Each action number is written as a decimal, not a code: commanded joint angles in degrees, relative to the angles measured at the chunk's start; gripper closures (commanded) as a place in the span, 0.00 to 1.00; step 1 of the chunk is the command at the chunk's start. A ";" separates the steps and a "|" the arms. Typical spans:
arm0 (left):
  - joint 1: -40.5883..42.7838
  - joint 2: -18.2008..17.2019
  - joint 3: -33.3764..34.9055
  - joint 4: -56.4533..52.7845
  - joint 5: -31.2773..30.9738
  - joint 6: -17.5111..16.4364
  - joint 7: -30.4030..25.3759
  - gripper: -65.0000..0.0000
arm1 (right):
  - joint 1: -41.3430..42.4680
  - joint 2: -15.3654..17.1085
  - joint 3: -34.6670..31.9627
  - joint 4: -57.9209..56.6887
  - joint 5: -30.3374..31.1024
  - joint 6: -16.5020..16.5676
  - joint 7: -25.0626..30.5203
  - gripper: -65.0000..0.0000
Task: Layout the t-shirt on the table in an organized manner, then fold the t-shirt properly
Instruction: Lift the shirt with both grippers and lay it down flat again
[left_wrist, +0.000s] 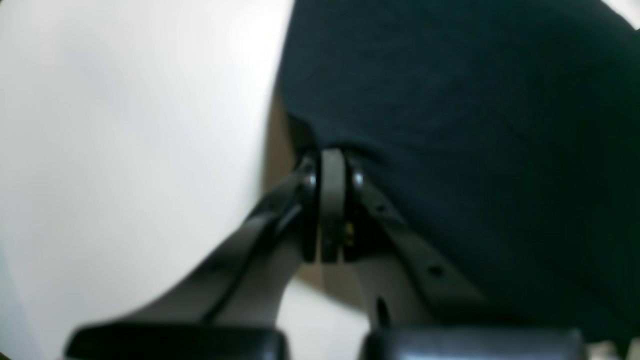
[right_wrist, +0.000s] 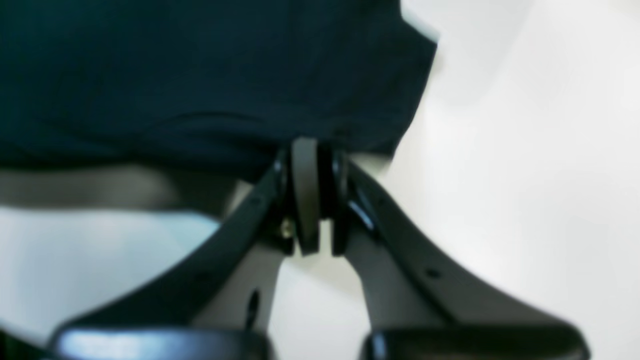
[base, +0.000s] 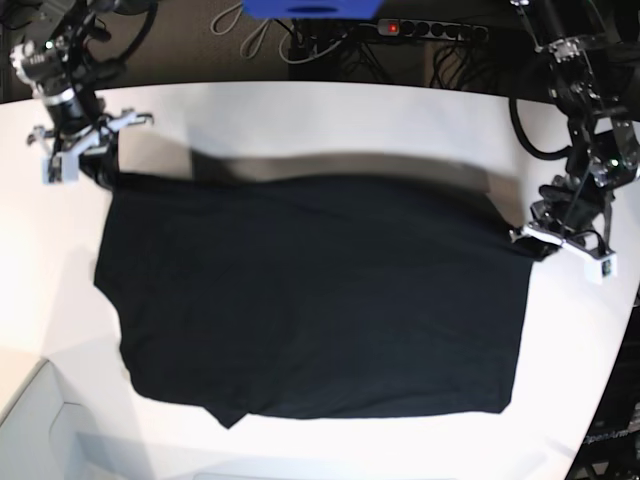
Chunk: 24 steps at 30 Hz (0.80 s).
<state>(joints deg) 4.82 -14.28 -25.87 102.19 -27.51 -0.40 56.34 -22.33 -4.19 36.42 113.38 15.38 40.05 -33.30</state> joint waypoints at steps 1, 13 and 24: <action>-0.64 -0.62 -0.20 -1.14 0.30 0.10 -0.91 1.00 | -0.66 0.19 -0.95 0.07 1.11 -0.05 1.96 1.00; 2.70 -0.88 -0.55 -3.77 0.21 0.10 -0.29 1.00 | -2.33 0.10 -1.39 -2.75 0.84 -0.05 1.43 1.00; 11.66 -0.97 -0.46 5.10 -0.05 0.10 -0.20 1.00 | -11.12 2.30 -5.70 -2.48 0.84 -0.05 1.34 0.88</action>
<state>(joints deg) 16.91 -14.46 -26.15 106.15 -27.20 -0.23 56.97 -32.82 -2.35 30.52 109.91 15.38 39.86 -33.15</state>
